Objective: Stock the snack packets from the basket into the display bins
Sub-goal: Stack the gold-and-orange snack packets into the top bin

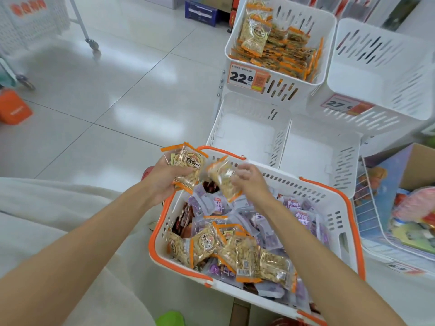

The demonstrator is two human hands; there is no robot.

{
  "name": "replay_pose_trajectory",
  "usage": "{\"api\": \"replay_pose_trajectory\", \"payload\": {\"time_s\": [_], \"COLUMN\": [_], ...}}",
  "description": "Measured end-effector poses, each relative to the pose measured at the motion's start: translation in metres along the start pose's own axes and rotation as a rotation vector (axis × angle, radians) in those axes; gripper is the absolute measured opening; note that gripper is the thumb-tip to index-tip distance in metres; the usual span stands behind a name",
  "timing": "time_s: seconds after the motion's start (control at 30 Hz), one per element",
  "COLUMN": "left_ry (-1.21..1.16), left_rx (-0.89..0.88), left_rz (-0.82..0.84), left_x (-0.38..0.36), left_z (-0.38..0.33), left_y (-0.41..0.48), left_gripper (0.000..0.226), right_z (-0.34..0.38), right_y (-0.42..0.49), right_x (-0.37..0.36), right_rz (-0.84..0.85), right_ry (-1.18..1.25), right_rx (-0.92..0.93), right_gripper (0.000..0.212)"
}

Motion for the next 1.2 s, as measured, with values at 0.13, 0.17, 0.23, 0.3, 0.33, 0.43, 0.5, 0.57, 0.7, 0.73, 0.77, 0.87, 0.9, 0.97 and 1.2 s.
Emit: {"api": "replay_pose_trajectory", "payload": {"time_s": [0.13, 0.17, 0.23, 0.3, 0.33, 0.43, 0.5, 0.57, 0.7, 0.73, 0.77, 0.87, 0.9, 0.97, 1.2], "left_ry": [0.008, 0.020, 0.101, 0.213, 0.277, 0.486, 0.636, 0.798, 0.900, 0.891, 0.863, 0.961, 1.064, 1.258, 1.147], "left_rx": [-0.062, -0.075, -0.107, -0.117, -0.105, -0.090, -0.136, -0.274, -0.499, -0.534, -0.557, -0.645, -0.643, -0.560, -0.604], "left_rz": [0.007, 0.023, 0.043, 0.031, 0.035, 0.096, 0.110, 0.112, 0.253, 0.233, 0.192, -0.085, -0.152, -0.183, 0.019], "left_x": [-0.028, -0.039, -0.061, -0.080, -0.085, -0.104, -0.121, -0.136, -0.159, -0.163, -0.164, -0.156, -0.154, -0.149, -0.127], "left_z": [-0.010, -0.014, -0.026, -0.042, -0.050, -0.079, -0.107, -0.137, -0.193, -0.208, -0.220, -0.250, -0.257, -0.263, -0.233], "left_y": [0.009, 0.012, 0.020, 0.029, 0.038, 0.060, 0.072, 0.088, 0.126, 0.133, 0.144, 0.180, 0.192, 0.218, 0.274], "left_gripper": [0.046, 0.039, 0.041, 0.057, 0.066, 0.054, 0.049, 0.054, 0.077, 0.072, 0.063, 0.046, 0.047, 0.049, 0.039], "right_z": [0.038, 0.045, 0.055, 0.067, 0.075, 0.100, 0.121, 0.147, 0.201, 0.214, 0.227, 0.260, 0.265, 0.266, 0.247], "right_y": [0.003, 0.002, 0.003, 0.007, 0.009, 0.021, 0.031, 0.042, 0.074, 0.085, 0.097, 0.139, 0.158, 0.191, 0.220], "right_x": [0.005, -0.003, -0.014, -0.015, -0.012, 0.011, 0.031, 0.052, 0.090, 0.101, 0.111, 0.137, 0.141, 0.141, 0.119], "right_rz": [0.137, 0.180, 0.219, 0.239, 0.246, 0.235, 0.202, 0.172, 0.050, -0.007, -0.059, -0.145, -0.154, -0.163, -0.223], "right_ry": [0.589, 0.607, 0.598, 0.573, 0.546, 0.458, 0.431, 0.443, 0.437, 0.459, 0.501, 0.585, 0.572, 0.467, 0.189], "right_rx": [-0.028, -0.059, -0.082, -0.057, -0.043, -0.003, 0.050, 0.113, 0.232, 0.266, 0.290, 0.294, 0.272, 0.200, 0.218], "right_gripper": [0.014, 0.012, 0.016, 0.022, 0.027, 0.031, 0.029, 0.024, 0.021, 0.022, 0.023, 0.012, 0.011, 0.020, 0.054]}}
Point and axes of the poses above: each hand's wrist, its own y-axis towards the middle knuckle, its own x-axis out of the back of the hand, z = x × y, the point moved 2 cm from there along y, towards the middle knuckle, and after that the axes turned 6 degrees about z, right-handed, at the moved point
